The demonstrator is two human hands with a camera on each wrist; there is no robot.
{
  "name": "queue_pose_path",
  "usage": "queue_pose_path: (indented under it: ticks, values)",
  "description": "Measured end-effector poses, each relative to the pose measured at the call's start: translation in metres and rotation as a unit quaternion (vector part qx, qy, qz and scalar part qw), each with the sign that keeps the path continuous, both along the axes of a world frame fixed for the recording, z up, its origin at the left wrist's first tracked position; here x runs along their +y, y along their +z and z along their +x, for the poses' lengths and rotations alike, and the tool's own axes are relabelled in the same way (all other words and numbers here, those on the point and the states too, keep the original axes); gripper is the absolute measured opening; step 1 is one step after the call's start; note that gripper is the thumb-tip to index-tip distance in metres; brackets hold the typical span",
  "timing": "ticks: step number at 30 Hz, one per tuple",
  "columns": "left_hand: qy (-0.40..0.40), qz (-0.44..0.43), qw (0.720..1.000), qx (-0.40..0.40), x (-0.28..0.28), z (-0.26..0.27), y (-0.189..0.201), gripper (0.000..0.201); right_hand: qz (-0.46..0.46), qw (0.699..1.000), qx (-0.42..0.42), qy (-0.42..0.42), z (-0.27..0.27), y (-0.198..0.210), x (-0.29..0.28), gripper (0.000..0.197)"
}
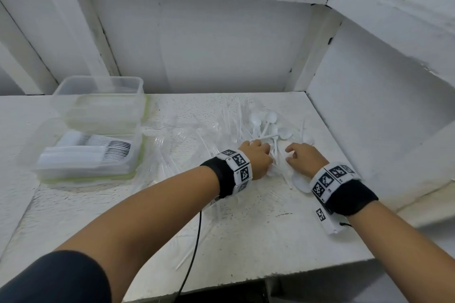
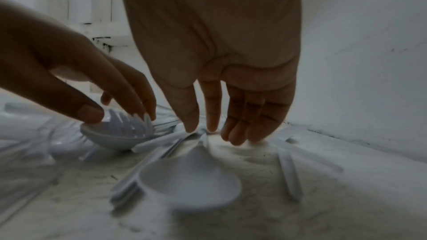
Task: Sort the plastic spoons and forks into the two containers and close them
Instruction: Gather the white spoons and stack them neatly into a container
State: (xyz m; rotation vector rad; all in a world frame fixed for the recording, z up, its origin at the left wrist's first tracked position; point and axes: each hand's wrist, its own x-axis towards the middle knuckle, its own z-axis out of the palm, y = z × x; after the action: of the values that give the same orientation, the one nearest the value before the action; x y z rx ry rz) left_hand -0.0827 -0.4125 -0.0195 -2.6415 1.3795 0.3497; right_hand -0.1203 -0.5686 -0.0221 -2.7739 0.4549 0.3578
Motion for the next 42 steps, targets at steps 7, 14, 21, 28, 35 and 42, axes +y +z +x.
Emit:
queue_pose_path:
  ticks: [7,14,21,28,35,42]
  values:
    - [-0.029,-0.004,0.999,-0.015,0.002,-0.006,-0.002,0.039,-0.06,0.997,0.043,-0.009,0.001,-0.008,0.006,0.014]
    - [-0.039,-0.008,0.999,-0.026,0.005,-0.006,0.0,0.046,0.069,0.991,-0.03,-0.107,-0.002,0.009,-0.012,0.024]
    - [-0.063,-0.017,0.998,-0.004,0.025,-0.004,0.008,0.043,0.205,0.965,-0.134,-0.088,-0.015,0.029,-0.006,0.014]
    - [-0.019,-0.014,0.999,0.024,0.039,0.004,0.016,0.05,0.394,0.892,-0.101,-0.194,-0.017,0.038,0.008,0.018]
    - [-0.053,0.057,0.997,-0.016,0.005,0.002,0.01,0.032,0.437,0.861,-0.135,-0.223,-0.017,0.037,0.008,0.02]
    - [-0.125,0.046,0.988,-0.074,0.006,-0.007,0.002,0.027,0.417,0.874,-0.133,-0.209,-0.022,0.028,0.005,0.02]
